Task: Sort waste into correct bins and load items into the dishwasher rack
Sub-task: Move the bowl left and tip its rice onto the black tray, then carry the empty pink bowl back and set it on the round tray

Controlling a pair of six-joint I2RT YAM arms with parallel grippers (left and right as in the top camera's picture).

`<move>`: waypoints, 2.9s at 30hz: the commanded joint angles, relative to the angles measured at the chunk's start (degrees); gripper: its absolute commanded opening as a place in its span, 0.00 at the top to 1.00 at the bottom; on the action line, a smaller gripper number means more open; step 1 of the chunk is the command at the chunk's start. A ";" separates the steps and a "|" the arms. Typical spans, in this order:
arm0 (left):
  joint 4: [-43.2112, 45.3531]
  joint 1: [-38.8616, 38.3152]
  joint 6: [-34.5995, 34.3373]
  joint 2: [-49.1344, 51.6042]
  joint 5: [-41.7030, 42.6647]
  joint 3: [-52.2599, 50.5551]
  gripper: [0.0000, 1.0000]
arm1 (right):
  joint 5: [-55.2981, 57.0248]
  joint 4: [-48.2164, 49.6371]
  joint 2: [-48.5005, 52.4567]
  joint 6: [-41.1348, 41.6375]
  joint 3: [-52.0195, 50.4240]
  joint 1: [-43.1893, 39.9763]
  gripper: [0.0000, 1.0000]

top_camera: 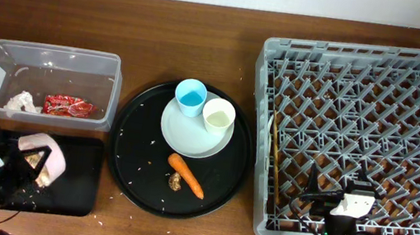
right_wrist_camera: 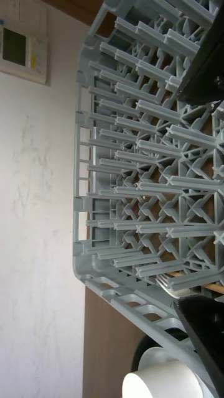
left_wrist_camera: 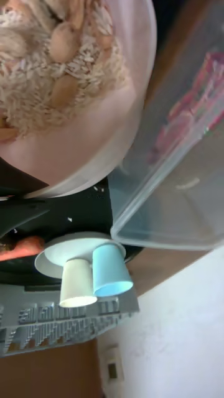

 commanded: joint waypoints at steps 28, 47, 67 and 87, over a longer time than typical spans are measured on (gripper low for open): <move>-8.85 7.34 11.34 12.04 27.74 -0.07 1.00 | 0.52 -0.22 -0.44 0.33 -0.42 -0.42 0.01; -19.30 6.45 15.04 12.70 30.91 0.17 1.00 | 0.52 -0.22 -0.44 0.33 -0.42 -0.42 0.01; -46.12 6.49 32.96 11.06 20.57 10.23 1.00 | 0.52 -0.22 -0.44 0.33 -0.42 -0.42 0.01; -6.93 -67.10 -38.91 -12.52 -51.36 21.59 1.00 | 0.52 -0.22 -0.44 0.33 -0.42 -0.42 0.01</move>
